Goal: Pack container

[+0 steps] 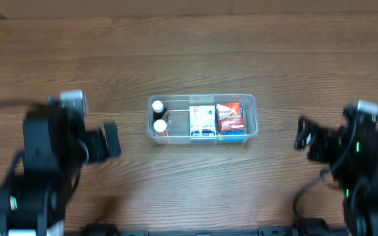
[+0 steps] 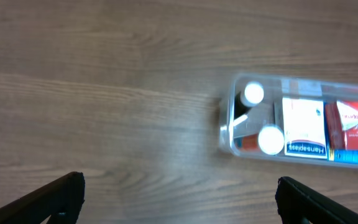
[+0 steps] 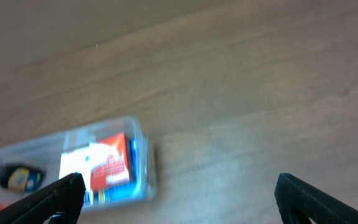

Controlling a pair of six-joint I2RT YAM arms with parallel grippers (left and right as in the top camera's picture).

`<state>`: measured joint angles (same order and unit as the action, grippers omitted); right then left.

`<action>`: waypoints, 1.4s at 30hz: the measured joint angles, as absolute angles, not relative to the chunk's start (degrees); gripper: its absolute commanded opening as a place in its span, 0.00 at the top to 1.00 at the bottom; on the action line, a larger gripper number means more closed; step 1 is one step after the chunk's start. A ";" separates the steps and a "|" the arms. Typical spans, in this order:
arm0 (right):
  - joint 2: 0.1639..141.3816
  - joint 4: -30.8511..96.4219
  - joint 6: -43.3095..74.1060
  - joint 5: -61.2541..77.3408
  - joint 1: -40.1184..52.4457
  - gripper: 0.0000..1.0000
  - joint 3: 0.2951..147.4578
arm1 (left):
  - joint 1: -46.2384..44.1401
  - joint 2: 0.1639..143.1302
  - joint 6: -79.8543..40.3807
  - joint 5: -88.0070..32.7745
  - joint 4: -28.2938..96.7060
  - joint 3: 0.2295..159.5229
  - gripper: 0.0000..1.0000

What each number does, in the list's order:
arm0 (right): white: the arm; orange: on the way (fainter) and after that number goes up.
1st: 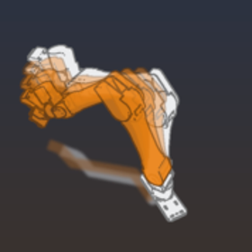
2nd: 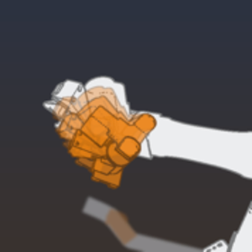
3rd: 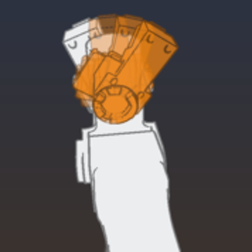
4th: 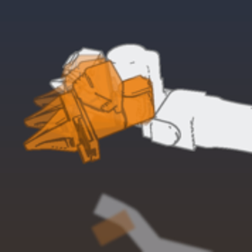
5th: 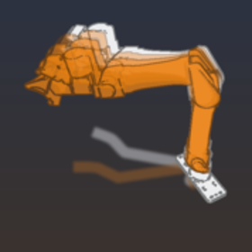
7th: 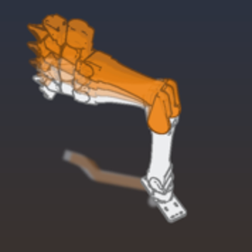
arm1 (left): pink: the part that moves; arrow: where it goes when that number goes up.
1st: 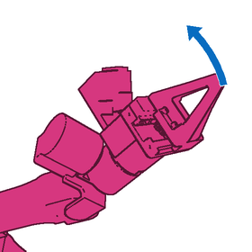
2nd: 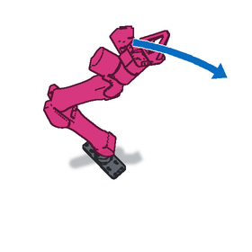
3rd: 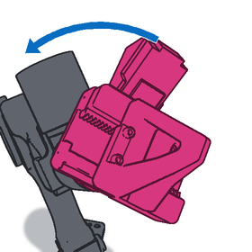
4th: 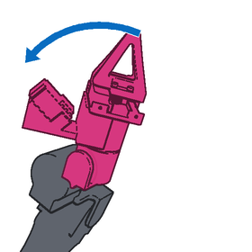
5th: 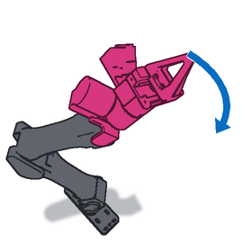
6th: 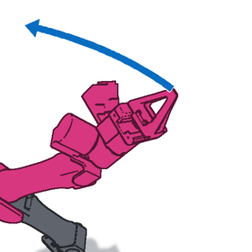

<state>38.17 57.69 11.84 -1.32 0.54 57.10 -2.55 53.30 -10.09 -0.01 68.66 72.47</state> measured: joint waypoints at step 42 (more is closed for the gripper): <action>0.82 11.84 6.11 3.70 2.31 0.00 12.05 | -2.55 34.76 -11.66 -0.89 69.36 58.72 0.00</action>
